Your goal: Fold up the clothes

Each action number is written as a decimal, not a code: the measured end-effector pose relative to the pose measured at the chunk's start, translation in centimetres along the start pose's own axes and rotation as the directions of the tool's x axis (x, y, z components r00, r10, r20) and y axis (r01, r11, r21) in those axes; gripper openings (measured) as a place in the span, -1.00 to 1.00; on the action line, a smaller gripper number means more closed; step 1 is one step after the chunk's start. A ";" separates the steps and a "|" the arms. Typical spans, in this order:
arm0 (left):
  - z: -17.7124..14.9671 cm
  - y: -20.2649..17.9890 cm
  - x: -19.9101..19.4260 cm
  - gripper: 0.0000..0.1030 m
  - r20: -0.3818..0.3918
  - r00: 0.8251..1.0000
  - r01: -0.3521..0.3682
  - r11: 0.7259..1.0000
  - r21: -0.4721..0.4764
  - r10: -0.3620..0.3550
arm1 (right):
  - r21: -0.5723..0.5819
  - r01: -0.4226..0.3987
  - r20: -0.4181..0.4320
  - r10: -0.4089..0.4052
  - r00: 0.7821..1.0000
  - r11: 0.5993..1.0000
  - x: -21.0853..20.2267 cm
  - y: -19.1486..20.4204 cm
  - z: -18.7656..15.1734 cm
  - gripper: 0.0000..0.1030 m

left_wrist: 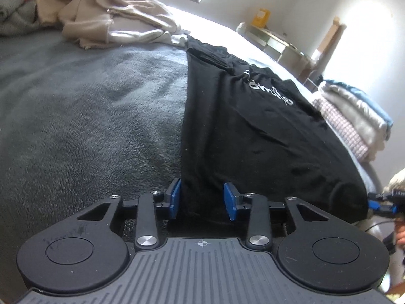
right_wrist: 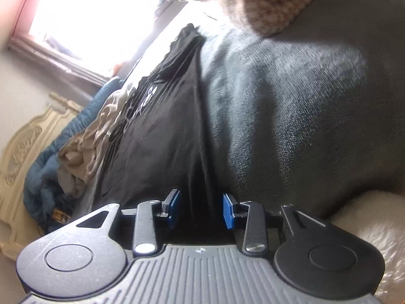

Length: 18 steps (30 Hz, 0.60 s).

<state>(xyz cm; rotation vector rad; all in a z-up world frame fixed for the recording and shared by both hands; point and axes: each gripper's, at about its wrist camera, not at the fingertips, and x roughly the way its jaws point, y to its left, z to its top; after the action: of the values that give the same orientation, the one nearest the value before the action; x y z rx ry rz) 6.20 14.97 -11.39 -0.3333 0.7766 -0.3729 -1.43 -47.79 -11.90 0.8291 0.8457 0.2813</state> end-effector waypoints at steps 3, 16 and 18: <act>0.0 0.0 0.1 -0.44 0.000 1.000 -0.011 1.000 -0.014 0.011 | -0.053 -0.009 -0.027 0.007 1.000 0.999 0.3 0.8 -0.7 -0.25; 0.2 -2.4 -2.5 -1.00 0.050 0.990 -0.122 0.980 -0.160 0.132 | -0.076 0.009 0.114 0.000 0.993 0.997 -4.1 3.0 -1.0 -0.95; 0.2 -3.5 -3.7 -1.00 0.056 0.992 -0.098 0.981 -0.169 0.109 | -0.093 0.002 0.152 0.012 0.988 0.996 -6.4 4.1 -0.7 -0.95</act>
<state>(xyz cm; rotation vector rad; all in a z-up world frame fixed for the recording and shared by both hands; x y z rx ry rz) 3.24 13.57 -7.47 -0.4575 0.7593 -0.1986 -5.78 -48.11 -5.60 0.7562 0.6828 0.2561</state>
